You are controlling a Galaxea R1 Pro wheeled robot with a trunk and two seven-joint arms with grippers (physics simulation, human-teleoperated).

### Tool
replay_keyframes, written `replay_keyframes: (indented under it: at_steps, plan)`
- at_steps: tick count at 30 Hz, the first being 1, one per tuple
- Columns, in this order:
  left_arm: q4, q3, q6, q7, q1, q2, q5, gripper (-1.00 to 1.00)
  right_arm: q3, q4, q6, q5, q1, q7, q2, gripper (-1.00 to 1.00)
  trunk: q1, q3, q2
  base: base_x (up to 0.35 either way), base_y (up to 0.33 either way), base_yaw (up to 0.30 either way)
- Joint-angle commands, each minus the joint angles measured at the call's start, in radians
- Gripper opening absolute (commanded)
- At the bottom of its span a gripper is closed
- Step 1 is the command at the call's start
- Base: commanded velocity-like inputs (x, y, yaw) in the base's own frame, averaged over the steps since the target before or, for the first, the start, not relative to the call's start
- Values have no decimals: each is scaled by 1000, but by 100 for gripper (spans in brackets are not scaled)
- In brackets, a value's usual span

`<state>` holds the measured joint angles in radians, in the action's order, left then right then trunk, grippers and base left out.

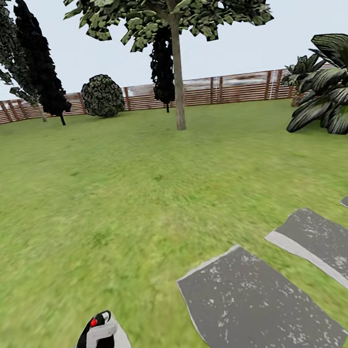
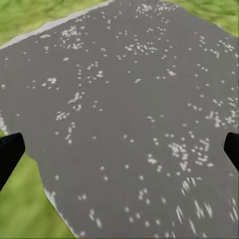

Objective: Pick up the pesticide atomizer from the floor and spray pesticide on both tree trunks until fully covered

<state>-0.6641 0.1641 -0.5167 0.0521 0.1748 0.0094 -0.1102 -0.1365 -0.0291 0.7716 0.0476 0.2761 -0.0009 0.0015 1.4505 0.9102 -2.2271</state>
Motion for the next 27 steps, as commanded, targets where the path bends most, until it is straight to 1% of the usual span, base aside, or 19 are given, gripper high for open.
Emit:
replay_keyframes:
  at_steps: [1, 27]
  plan:
    - [0, 0, 0, 0, 0, 0, 0, -100, 0, 0, 0, 0, 0, 0, 0, 100, 0, 0, 0, 339, 0, 0]
    - [-2, -1, 0, 0, 0, 0, 0, -100, 0, 0, 0, 0, 0, -1, 0, 100, 0, 0, 0, 340, 0, 0]
